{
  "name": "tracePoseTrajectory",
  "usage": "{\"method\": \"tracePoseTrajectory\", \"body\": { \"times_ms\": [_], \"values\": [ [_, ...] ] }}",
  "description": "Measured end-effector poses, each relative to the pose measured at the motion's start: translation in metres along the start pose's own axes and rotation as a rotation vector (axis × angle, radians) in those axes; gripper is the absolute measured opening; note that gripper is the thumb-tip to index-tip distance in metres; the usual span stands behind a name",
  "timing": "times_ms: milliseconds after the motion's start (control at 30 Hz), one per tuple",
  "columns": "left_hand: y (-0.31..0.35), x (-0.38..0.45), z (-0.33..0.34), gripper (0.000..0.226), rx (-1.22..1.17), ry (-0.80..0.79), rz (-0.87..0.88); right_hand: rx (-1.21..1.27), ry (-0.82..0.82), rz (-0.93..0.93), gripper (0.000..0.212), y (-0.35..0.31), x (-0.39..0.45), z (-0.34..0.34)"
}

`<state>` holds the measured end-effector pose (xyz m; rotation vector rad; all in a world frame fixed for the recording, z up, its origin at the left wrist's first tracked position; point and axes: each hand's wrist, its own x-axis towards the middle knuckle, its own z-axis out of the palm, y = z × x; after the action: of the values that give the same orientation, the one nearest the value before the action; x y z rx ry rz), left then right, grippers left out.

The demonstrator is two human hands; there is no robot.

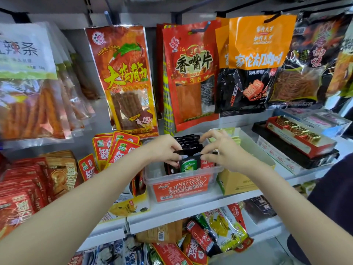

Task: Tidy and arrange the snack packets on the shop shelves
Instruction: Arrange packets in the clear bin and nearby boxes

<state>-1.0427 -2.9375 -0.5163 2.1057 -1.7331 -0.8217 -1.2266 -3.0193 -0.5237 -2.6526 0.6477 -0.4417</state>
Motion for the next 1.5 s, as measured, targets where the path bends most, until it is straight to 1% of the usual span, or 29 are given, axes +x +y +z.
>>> {"method": "tracePoseTrajectory", "body": {
  "times_ms": [67,133,200,233,267,300,333,367,400,433,500,567,667,733,800,867,900,967,1033,1100,1167,1233,1333,1367,1433,1500],
  "values": [
    [0.001,0.003,0.007,0.021,0.017,-0.028,-0.012,-0.040,-0.081,0.031,0.016,-0.001,0.003,0.003],
    [0.003,0.001,0.006,0.020,-0.051,-0.036,-0.012,-0.055,-0.161,0.049,0.016,-0.005,0.007,0.003],
    [0.005,-0.006,-0.004,0.014,-0.170,0.025,-0.009,-0.073,-0.213,0.050,0.015,-0.009,0.010,0.003],
    [0.005,-0.010,-0.010,0.013,-0.178,0.106,0.007,-0.093,-0.220,0.053,0.015,-0.010,0.011,0.004],
    [0.001,-0.011,-0.014,0.015,-0.124,0.192,0.023,-0.114,-0.221,0.054,0.014,-0.010,0.013,0.004],
    [-0.001,-0.012,-0.016,0.018,-0.031,0.233,0.030,-0.126,-0.224,0.052,0.015,-0.010,0.014,0.006],
    [-0.002,-0.014,-0.015,0.023,0.076,0.223,0.026,-0.129,-0.231,0.048,0.015,-0.010,0.016,0.007],
    [-0.003,-0.015,-0.011,0.027,0.169,0.179,0.016,-0.128,-0.244,0.050,0.016,-0.011,0.017,0.009],
    [-0.003,-0.014,-0.006,0.026,0.246,0.143,0.010,-0.130,-0.259,0.053,0.017,-0.012,0.018,0.010],
    [-0.004,-0.014,-0.001,0.023,0.313,0.146,0.010,-0.133,-0.266,0.056,0.018,-0.013,0.018,0.010],
    [-0.005,-0.016,0.004,0.016,0.378,0.233,0.010,-0.119,-0.241,0.049,0.018,-0.014,0.016,0.007],
    [-0.007,-0.018,0.003,0.015,0.375,0.291,0.009,-0.095,-0.191,0.042,0.020,-0.014,0.010,0.003],
    [-0.008,-0.019,0.003,0.020,0.394,0.260,-0.011,-0.120,-0.079,0.093,0.030,-0.009,0.001,-0.003],
    [-0.009,-0.017,0.004,0.027,0.318,0.219,-0.056,-0.129,-0.028,0.117,0.033,-0.008,-0.001,-0.005],
    [-0.010,-0.016,0.004,0.030,0.216,0.187,-0.082,-0.162,-0.050,0.074,0.030,-0.012,0.001,-0.005],
    [-0.009,-0.011,0.003,0.026,0.154,0.193,-0.056,-0.181,-0.064,0.009,0.027,-0.018,0.005,-0.002],
    [-0.006,-0.008,0.003,0.024,0.142,0.208,-0.028,-0.166,-0.072,-0.009,0.029,-0.020,0.007,0.000],
    [0.000,-0.005,0.003,0.031,0.173,0.219,0.019,-0.145,-0.110,-0.020,0.035,-0.021,0.008,0.004],
    [0.004,-0.002,0.002,0.039,0.215,0.201,0.036,-0.130,-0.137,-0.001,0.035,-0.018,0.008,0.003],
    [0.002,-0.004,-0.004,0.042,0.243,0.188,0.015,-0.104,-0.125,0.052,0.029,-0.010,0.007,-0.002],
    [-0.002,-0.009,-0.009,0.043,0.239,0.199,-0.009,-0.082,-0.124,0.082,0.029,-0.003,0.007,-0.007],
    [0.000,-0.017,-0.008,0.040,0.205,0.235,0.022,-0.095,-0.176,0.064,0.026,0.002,0.008,-0.009],
    [0.011,-0.020,0.005,0.036,0.307,0.275,0.115,-0.082,-0.246,0.047,0.020,0.001,0.010,-0.008],
    [0.011,-0.019,0.011,0.034,0.349,0.301,0.121,-0.085,-0.249,0.054,0.020,0.000,0.010,-0.007],
    [0.006,-0.020,0.020,0.024,0.420,0.370,0.117,-0.082,-0.232,0.065,0.020,-0.001,0.009,-0.006],
    [0.000,-0.022,0.025,0.017,0.472,0.409,0.132,-0.008,-0.221,0.063,0.028,-0.001,0.007,-0.007]
  ]
}}
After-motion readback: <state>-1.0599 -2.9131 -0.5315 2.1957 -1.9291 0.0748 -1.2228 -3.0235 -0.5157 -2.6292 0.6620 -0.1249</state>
